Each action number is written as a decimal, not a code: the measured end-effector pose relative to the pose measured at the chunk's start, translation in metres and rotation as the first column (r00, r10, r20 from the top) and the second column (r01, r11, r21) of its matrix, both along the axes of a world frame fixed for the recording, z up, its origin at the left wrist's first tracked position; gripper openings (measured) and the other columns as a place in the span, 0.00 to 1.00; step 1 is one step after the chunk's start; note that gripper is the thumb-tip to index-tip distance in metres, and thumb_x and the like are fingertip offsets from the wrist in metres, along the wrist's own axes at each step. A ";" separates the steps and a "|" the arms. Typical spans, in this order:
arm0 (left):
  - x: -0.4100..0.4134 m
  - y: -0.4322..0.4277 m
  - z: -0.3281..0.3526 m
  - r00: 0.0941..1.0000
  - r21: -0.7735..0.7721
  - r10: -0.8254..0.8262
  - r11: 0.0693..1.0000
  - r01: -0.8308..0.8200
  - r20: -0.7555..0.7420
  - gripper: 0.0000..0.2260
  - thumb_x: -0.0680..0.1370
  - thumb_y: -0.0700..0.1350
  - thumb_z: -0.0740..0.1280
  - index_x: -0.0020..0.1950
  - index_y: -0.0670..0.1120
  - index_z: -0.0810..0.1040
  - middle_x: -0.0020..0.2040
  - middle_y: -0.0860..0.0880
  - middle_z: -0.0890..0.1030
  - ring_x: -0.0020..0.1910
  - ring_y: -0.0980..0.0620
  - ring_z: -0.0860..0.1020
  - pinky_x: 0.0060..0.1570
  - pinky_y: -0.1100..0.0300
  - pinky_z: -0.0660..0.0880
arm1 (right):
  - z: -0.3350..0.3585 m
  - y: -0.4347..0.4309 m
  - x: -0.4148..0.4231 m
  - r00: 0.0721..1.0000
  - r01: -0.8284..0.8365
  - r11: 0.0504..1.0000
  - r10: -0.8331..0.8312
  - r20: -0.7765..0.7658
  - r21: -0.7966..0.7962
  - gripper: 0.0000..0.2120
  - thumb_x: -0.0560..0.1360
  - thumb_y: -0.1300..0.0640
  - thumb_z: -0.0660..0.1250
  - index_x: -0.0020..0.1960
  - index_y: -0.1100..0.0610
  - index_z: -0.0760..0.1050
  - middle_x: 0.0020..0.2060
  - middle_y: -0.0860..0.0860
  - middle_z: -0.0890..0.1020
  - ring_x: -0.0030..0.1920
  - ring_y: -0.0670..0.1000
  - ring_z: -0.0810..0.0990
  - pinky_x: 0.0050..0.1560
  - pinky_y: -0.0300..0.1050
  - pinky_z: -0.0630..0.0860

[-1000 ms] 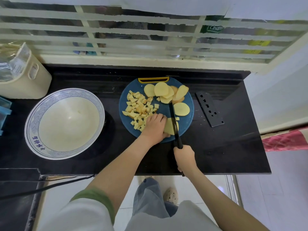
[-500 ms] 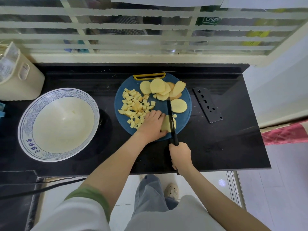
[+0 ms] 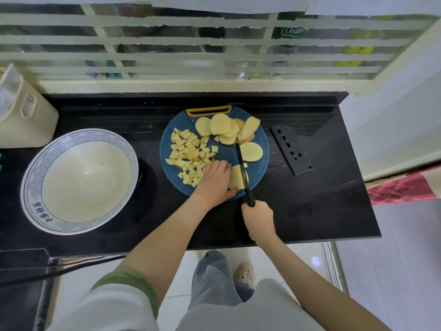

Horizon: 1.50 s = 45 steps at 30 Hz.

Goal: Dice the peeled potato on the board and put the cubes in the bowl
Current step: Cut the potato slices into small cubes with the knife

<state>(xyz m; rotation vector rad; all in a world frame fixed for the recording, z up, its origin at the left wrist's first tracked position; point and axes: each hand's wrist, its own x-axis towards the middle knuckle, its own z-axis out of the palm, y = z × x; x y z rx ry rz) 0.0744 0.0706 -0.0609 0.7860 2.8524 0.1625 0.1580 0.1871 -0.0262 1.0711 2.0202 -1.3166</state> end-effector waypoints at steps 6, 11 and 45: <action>0.003 0.000 0.002 1.000 -0.014 0.004 1.000 -0.004 -0.008 0.30 0.77 0.59 0.61 0.72 0.39 0.64 0.66 0.44 0.68 0.66 0.45 0.65 0.66 0.53 0.58 | -0.002 -0.007 -0.001 1.000 -0.001 1.000 0.001 -0.024 0.006 0.09 0.78 0.59 0.60 0.38 0.56 0.69 0.34 0.53 0.72 0.34 0.53 0.72 0.38 0.48 0.73; 0.003 0.001 0.001 1.000 -0.011 0.007 1.000 -0.007 -0.002 0.31 0.78 0.59 0.61 0.72 0.40 0.62 0.66 0.44 0.67 0.66 0.46 0.64 0.67 0.54 0.58 | -0.006 -0.008 0.001 1.000 -0.008 1.000 0.009 -0.028 0.029 0.10 0.78 0.59 0.60 0.38 0.56 0.68 0.33 0.52 0.72 0.32 0.51 0.71 0.35 0.46 0.71; 0.002 -0.016 -0.005 0.986 0.171 0.080 0.980 -0.105 0.148 0.26 0.77 0.53 0.65 0.72 0.46 0.66 0.67 0.47 0.65 0.68 0.47 0.62 0.67 0.52 0.57 | -0.007 -0.016 0.005 1.000 -0.013 0.999 0.014 -0.021 0.045 0.09 0.79 0.59 0.61 0.39 0.57 0.70 0.35 0.53 0.74 0.38 0.54 0.75 0.49 0.57 0.80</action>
